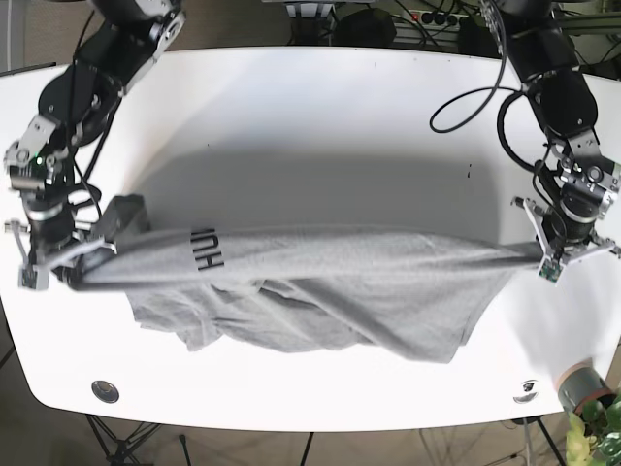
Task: Fold the T-shirt properly
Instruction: 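Lay the stretched shirt flat by sweeping both grippers across the table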
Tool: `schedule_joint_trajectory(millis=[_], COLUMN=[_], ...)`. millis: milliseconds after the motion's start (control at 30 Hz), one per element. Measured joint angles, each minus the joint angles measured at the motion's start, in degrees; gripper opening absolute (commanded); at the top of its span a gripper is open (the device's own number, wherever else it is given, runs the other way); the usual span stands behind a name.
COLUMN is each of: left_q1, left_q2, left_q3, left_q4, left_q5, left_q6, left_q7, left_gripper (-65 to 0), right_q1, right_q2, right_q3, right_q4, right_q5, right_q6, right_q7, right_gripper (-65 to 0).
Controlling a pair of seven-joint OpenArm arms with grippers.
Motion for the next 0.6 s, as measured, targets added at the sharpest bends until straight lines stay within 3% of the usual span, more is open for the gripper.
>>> schedule_joint_trajectory(millis=[200,600], left_q1=[6.1,11.7], left_q2=[0.0,-0.2], left_q3=[-4.7,-7.7], left_q4=[0.2,0.2], left_q5=[-0.7,-0.3], left_q6=[-0.1,0.0], left_q7=[-0.6,-0.6], left_gripper=[-65.0,-65.0], right_q1=[-8.5,-23.5], right_q2=[-2.8,-2.8], right_q3=[4.4,4.5], right_q4=[0.3,0.3], right_q5=[8.2,27.1], right_q6=[-0.33,-0.61], right_q7=[-1.2,-2.6], right_gripper=[-61.5,-61.5])
